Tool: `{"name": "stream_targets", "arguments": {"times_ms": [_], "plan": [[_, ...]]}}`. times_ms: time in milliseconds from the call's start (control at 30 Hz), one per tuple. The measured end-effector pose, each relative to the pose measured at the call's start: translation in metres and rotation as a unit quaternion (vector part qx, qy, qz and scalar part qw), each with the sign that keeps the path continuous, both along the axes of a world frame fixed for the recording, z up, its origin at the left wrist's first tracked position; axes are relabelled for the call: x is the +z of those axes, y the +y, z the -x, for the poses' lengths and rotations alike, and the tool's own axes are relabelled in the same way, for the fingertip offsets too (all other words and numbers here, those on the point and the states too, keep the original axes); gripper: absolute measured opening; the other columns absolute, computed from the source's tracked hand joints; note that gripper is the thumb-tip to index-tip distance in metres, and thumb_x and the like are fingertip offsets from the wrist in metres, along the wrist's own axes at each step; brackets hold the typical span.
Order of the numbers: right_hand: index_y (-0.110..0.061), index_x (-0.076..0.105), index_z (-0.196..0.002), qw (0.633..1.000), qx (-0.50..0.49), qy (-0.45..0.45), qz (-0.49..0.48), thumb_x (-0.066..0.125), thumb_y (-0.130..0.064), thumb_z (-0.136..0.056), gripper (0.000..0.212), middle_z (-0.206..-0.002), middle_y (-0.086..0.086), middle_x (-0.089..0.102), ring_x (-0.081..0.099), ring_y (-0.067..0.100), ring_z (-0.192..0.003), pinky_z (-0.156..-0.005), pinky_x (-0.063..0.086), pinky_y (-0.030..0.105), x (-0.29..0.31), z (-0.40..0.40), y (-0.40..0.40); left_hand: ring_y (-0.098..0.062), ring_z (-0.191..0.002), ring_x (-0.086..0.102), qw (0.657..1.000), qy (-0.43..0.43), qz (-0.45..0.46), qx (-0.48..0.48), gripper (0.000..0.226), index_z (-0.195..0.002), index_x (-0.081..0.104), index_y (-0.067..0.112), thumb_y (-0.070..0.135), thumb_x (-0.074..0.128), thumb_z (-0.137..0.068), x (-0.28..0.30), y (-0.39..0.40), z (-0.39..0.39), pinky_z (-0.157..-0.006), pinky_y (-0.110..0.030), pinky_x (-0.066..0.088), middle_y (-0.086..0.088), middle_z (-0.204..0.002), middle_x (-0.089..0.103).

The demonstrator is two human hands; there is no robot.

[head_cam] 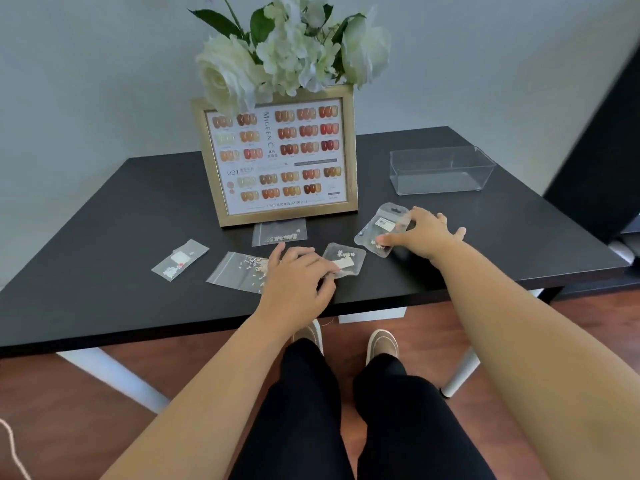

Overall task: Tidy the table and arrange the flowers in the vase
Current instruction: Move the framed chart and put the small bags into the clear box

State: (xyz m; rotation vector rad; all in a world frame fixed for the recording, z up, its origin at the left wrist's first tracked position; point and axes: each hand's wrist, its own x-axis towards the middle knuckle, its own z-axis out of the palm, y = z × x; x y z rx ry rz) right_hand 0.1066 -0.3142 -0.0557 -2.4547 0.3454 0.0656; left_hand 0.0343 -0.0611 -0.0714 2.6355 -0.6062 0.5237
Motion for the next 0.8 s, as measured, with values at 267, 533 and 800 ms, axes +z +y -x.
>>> {"name": "stream_targets", "arguments": {"times_ms": [267, 533, 800], "plan": [[-0.042, 0.057, -0.09, 0.982, -0.051, -0.141, -0.116, 0.073, -0.048, -0.073, 0.024, -0.074, -0.022, 0.069, 0.059, -0.001, -0.086, -0.104, 0.034, 0.043, -0.011, 0.01, -0.001, -0.017, -0.103, 0.054, 0.995, 0.039, 0.069, -0.053, 0.013, -0.097, 0.075, 0.025, 0.018, 0.067, -0.089, -0.001, -0.012, -0.012, -0.098, -0.031, 0.039, 0.009, -0.094, 0.067], [-0.048, 0.058, -0.089, 0.96, -0.013, -0.175, -0.218, 0.073, -0.03, -0.082, 0.025, -0.075, -0.011, 0.073, 0.066, 0.011, -0.085, -0.071, 0.043, 0.029, -0.011, 0.018, -0.005, -0.009, -0.086, 0.061, 0.985, 0.064, 0.154, -0.045, 0.021, -0.086, 0.066, 0.022, 0.003, 0.069, -0.08, -0.001, -0.007, -0.004, -0.067, -0.028, 0.049, 0.015, -0.096, 0.065], [-0.046, 0.049, -0.112, 0.969, -0.014, -0.154, -0.191, 0.072, -0.031, -0.08, 0.042, -0.08, -0.018, 0.073, 0.067, 0.014, -0.095, -0.086, 0.048, 0.037, -0.013, 0.017, -0.006, -0.01, -0.116, 0.057, 0.99, 0.069, 0.119, -0.043, 0.013, -0.096, 0.071, 0.023, 0.016, 0.071, -0.085, -0.009, -0.005, -0.007, -0.094, -0.011, 0.038, 0.015, -0.102, 0.068]]}}
